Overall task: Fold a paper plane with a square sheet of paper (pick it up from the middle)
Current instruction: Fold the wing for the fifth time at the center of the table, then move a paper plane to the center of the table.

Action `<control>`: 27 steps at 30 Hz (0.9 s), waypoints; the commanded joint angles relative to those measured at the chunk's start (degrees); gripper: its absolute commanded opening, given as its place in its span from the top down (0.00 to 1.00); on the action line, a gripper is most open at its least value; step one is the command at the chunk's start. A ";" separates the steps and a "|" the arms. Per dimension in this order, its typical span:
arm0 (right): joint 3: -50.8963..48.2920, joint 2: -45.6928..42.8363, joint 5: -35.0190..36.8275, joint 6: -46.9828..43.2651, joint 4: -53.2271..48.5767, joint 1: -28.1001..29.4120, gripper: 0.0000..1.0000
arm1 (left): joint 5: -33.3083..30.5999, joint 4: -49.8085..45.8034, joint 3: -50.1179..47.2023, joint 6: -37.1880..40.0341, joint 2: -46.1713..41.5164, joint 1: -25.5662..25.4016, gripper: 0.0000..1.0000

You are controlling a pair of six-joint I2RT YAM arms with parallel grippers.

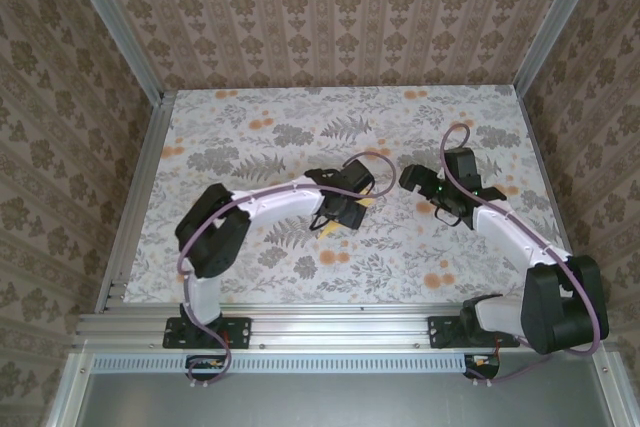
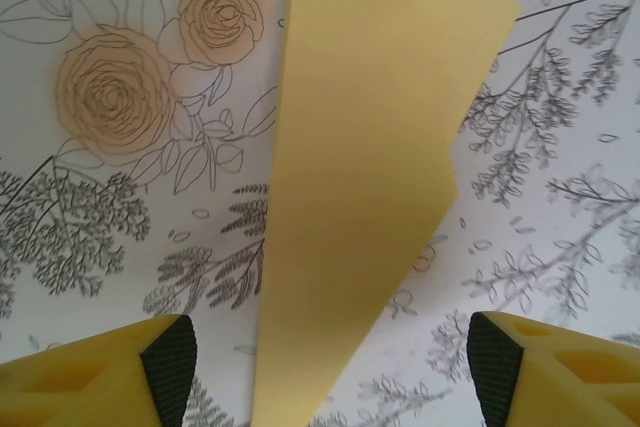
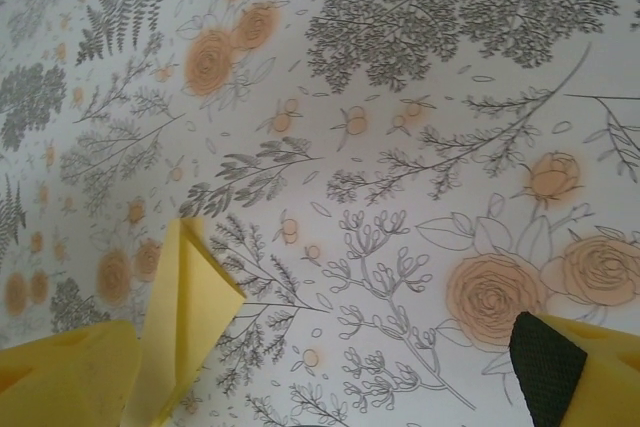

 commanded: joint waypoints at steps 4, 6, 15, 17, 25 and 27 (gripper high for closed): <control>-0.98 -0.73 2.53 1.52 -0.52 -0.60 0.02 | -1.51 -6.69 7.44 3.84 5.83 -0.33 0.25; -1.13 -0.62 2.04 1.66 -0.39 -0.69 0.02 | -1.12 -7.13 8.55 4.24 6.95 -0.30 0.25; -1.35 0.97 -0.32 2.28 1.21 -0.78 0.03 | -1.65 -7.76 9.35 3.73 7.73 0.23 0.32; -1.26 1.67 -1.26 2.46 1.75 -0.78 0.03 | -1.17 -7.42 9.14 3.51 7.39 0.42 0.36; -1.17 3.68 -4.00 3.34 3.33 -0.78 0.03 | 2.54 -4.14 6.58 2.12 4.75 2.22 0.56; -1.34 3.86 -4.47 3.36 3.58 -0.78 0.04 | 3.77 -3.24 5.60 2.00 4.05 2.95 0.59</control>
